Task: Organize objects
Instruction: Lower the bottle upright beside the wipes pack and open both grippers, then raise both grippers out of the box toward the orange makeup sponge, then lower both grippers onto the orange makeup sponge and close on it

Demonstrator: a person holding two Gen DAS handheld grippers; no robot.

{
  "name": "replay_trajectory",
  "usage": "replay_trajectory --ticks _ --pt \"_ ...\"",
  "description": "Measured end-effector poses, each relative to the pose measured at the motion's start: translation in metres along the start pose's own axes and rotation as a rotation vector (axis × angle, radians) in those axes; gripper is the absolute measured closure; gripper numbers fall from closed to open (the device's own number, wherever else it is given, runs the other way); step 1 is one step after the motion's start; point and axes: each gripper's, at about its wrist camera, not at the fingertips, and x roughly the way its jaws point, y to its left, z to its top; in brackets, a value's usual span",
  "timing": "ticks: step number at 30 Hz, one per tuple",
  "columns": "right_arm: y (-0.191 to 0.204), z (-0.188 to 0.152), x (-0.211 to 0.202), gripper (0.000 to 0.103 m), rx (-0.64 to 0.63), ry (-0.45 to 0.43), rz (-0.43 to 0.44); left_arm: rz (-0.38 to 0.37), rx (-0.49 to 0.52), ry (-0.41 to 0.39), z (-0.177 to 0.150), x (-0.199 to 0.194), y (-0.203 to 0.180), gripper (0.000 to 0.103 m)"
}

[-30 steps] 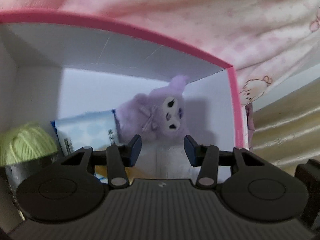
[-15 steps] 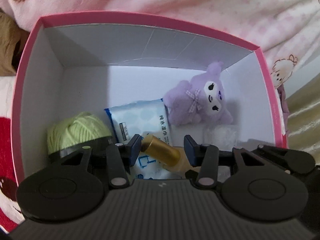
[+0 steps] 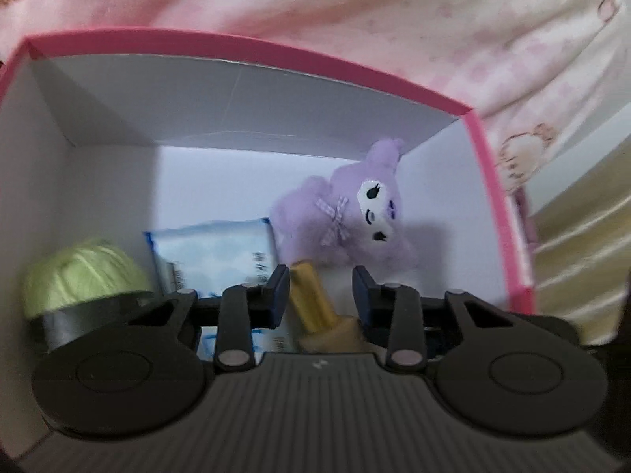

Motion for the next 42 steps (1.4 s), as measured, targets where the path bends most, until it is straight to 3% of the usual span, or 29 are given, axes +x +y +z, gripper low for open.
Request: replay_trajectory --ticks 4,7,13,23,28,34,42 --pt "0.004 -0.006 -0.002 0.066 0.049 -0.035 -0.033 0.045 0.063 -0.042 -0.005 -0.016 -0.004 0.069" --pt "0.008 -0.012 -0.018 0.066 0.070 -0.090 -0.010 0.060 0.083 -0.039 -0.010 -0.038 -0.006 0.061" --pt "0.022 -0.024 -0.080 0.058 0.058 -0.185 0.061 0.102 0.127 -0.036 -0.020 -0.091 -0.014 0.047" --pt "0.034 -0.054 -0.188 0.044 -0.008 -0.237 0.057 0.149 0.213 -0.036 -0.055 -0.173 -0.028 0.038" --pt "0.042 -0.075 -0.224 0.033 -0.014 -0.270 0.063 0.175 0.247 -0.029 -0.076 -0.206 -0.034 0.037" --pt "0.061 -0.101 -0.230 0.030 -0.069 -0.249 0.097 0.138 0.349 -0.026 -0.104 -0.228 -0.048 0.035" --pt "0.082 -0.140 -0.210 0.028 -0.102 -0.211 0.136 0.048 0.325 0.032 -0.139 -0.225 -0.046 0.034"
